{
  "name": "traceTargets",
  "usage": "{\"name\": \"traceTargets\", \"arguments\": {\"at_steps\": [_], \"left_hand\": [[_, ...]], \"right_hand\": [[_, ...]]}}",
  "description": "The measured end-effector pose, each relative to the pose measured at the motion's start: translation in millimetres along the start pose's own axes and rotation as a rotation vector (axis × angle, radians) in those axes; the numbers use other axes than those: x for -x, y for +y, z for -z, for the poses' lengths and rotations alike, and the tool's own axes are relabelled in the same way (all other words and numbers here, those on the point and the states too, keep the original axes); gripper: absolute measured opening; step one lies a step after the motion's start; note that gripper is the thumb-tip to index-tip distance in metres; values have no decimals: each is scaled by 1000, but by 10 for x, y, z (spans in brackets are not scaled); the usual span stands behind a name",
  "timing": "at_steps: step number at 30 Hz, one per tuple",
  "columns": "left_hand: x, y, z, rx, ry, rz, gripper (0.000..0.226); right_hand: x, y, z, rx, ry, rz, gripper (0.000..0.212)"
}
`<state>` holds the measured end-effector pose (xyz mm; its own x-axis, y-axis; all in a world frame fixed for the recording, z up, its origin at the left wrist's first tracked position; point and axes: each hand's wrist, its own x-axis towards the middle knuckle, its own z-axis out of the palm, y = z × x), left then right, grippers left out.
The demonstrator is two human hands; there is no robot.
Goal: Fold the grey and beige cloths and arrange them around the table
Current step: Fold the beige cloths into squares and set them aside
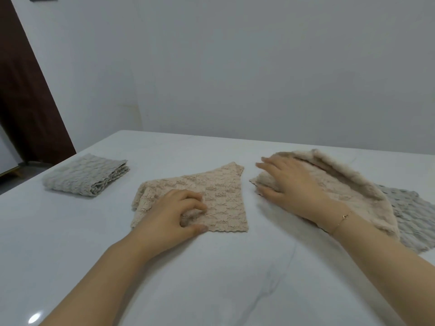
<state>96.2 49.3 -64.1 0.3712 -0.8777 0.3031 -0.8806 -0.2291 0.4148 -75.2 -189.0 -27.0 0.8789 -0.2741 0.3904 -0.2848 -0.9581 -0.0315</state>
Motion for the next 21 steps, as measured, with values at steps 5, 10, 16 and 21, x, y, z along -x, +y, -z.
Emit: {"name": "traceTargets", "arguments": {"at_steps": [5,10,16,21], "left_hand": [[-27,-14,-28,30,32,36,39],[-21,72,0,120,156,110,14],[-29,81,112,241,227,143,4],[-5,34,266,368,148,144,10]], "right_hand": [[-82,-564,98,-294,-310,165,58],[-206,-733,-45,-181,-324,184,40],[-309,-710,1,-675,-252,44,12],[-261,-702,21,-1127,-170,-95,6]]}}
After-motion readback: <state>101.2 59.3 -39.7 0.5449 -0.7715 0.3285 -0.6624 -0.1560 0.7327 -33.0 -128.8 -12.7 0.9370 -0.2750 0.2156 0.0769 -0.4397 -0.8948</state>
